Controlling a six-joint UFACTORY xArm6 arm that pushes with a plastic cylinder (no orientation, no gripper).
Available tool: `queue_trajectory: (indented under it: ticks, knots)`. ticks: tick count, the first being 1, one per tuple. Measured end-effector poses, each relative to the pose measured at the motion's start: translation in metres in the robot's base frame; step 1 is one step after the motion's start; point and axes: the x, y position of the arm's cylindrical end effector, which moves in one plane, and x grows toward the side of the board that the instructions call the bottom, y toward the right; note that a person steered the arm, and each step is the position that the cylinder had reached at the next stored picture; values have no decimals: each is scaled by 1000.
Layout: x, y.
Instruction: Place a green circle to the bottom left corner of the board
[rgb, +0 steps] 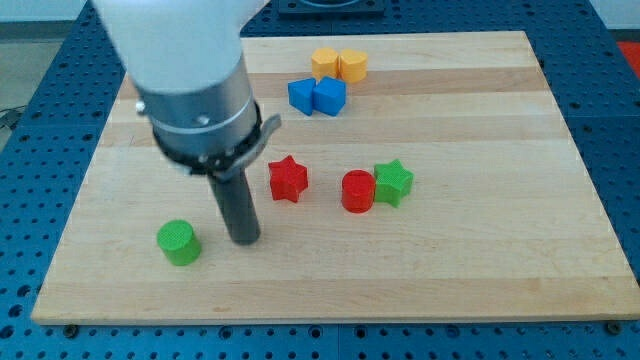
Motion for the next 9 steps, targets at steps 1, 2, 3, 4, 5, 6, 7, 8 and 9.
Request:
queue_trajectory:
  ticks: [1, 2, 3, 4, 5, 6, 7, 8, 9]
  knots:
    - [-12, -11]
    - [-2, -26]
    - [13, -41]
    - [27, -50]
    - [32, -58]
    - [33, -65]
    - [36, -74]
    - [40, -84]
    - [45, -93]
